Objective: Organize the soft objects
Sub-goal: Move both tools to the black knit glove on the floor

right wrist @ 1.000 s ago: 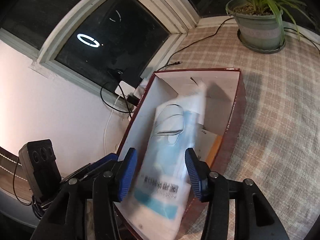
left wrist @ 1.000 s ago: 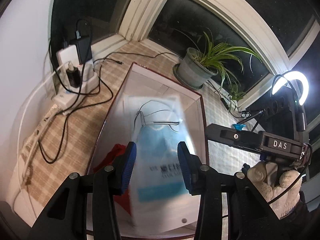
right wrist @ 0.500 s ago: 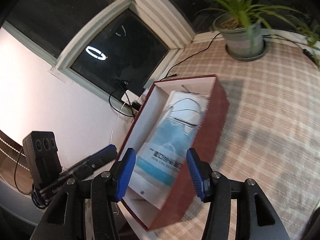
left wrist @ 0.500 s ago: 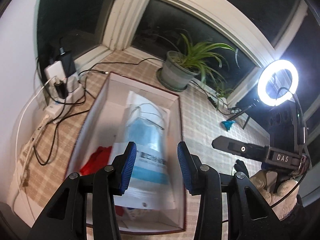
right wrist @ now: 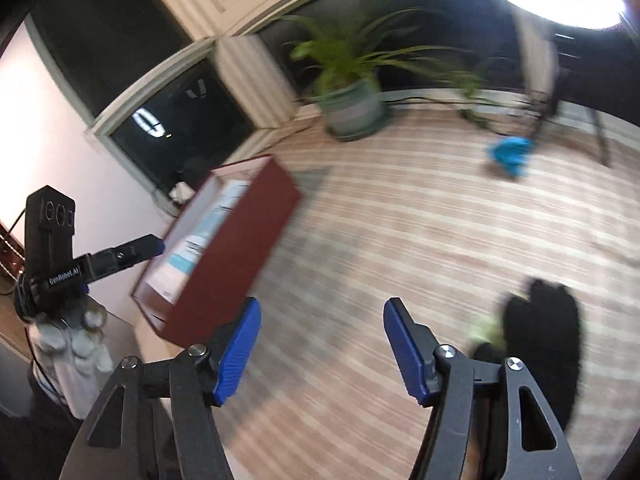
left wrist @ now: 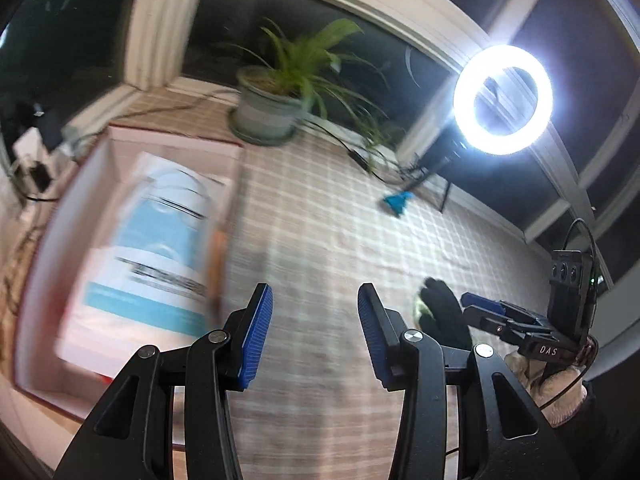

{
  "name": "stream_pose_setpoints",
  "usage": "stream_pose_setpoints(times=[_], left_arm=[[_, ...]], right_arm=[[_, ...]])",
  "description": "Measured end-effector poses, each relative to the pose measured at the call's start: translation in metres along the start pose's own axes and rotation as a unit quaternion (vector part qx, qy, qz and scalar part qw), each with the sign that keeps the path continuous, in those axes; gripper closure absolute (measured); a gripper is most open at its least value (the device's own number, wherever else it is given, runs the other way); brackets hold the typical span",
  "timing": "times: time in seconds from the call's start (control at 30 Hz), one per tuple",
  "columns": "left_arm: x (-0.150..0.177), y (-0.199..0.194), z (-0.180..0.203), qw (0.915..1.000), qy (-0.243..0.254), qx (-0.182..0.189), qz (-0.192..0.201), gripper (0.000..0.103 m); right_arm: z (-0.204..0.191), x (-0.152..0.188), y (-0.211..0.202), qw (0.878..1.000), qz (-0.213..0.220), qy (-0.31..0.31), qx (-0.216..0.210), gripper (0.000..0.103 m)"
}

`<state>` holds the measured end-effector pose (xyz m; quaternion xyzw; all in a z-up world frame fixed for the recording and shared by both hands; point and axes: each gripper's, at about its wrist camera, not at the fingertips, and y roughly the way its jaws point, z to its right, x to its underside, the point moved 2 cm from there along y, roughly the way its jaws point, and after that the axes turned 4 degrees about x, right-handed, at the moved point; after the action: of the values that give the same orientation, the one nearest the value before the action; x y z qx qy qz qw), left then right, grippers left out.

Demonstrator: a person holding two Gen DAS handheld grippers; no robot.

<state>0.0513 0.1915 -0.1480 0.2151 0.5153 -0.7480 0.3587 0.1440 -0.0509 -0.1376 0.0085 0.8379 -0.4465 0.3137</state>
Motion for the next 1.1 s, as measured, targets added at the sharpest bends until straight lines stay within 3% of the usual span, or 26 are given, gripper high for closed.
stream_pose_setpoints(times=[0.23,0.43,0.7,1.1], left_arm=[[0.029,0.055,0.056,0.9973,0.017,0.041,-0.058,0.055],[0.061,0.101,0.107,0.9913,0.02,0.076,-0.105,0.055],[0.096,0.147,0.15,0.9825,-0.011,0.105,-0.153,0.055],[0.121,0.186,0.166,0.9772,-0.05,0.093,-0.184,0.055]], right_arm=[[0.089,0.033,-0.04,0.997,-0.007,0.047,0.06,0.041],[0.143,0.05,-0.049,0.994,-0.039,0.083,0.065,0.041],[0.189,0.061,-0.033,0.986,-0.097,0.131,0.011,0.041],[0.202,0.066,-0.007,0.977,-0.157,0.139,-0.049,0.041]])
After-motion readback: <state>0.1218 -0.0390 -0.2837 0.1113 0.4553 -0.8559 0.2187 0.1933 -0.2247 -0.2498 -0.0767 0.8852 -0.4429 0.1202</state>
